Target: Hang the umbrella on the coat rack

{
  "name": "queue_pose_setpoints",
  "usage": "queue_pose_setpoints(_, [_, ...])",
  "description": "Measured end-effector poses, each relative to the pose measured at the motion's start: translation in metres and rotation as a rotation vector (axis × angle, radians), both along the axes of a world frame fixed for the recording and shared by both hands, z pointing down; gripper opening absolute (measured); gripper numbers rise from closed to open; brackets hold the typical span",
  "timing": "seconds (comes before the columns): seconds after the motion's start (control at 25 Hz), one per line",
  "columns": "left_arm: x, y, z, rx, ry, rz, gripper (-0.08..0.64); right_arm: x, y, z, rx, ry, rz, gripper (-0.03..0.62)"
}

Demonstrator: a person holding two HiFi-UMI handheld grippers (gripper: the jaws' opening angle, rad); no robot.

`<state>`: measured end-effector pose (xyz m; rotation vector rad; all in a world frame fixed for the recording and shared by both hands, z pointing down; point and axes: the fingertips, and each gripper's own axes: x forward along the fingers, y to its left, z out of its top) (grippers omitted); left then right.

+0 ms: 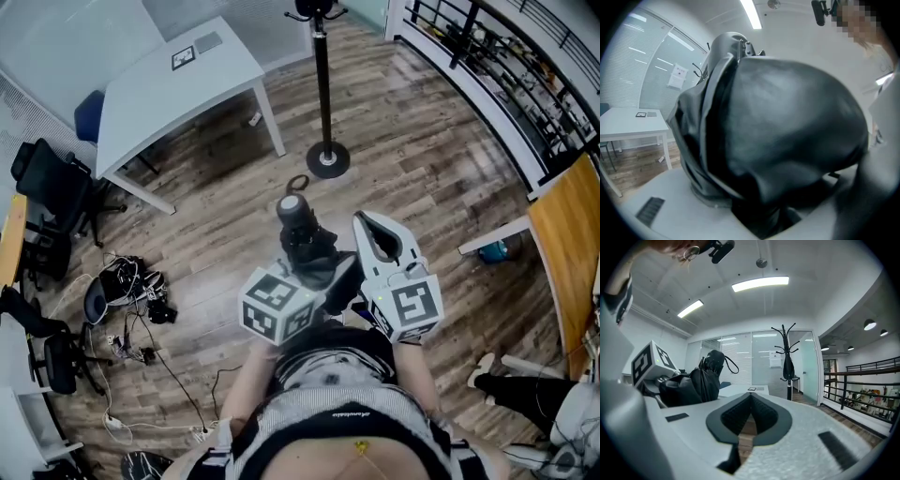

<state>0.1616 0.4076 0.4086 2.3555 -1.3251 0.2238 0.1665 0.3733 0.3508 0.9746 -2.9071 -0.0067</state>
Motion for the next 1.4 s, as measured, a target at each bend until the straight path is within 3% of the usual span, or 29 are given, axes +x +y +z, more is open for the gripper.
queue_pose_setpoints(1.4, [-0.082, -0.172, 0.01, 0.004, 0.009, 0.196, 0.249, -0.081, -0.169, 0.008, -0.031, 0.0, 0.168, 0.003])
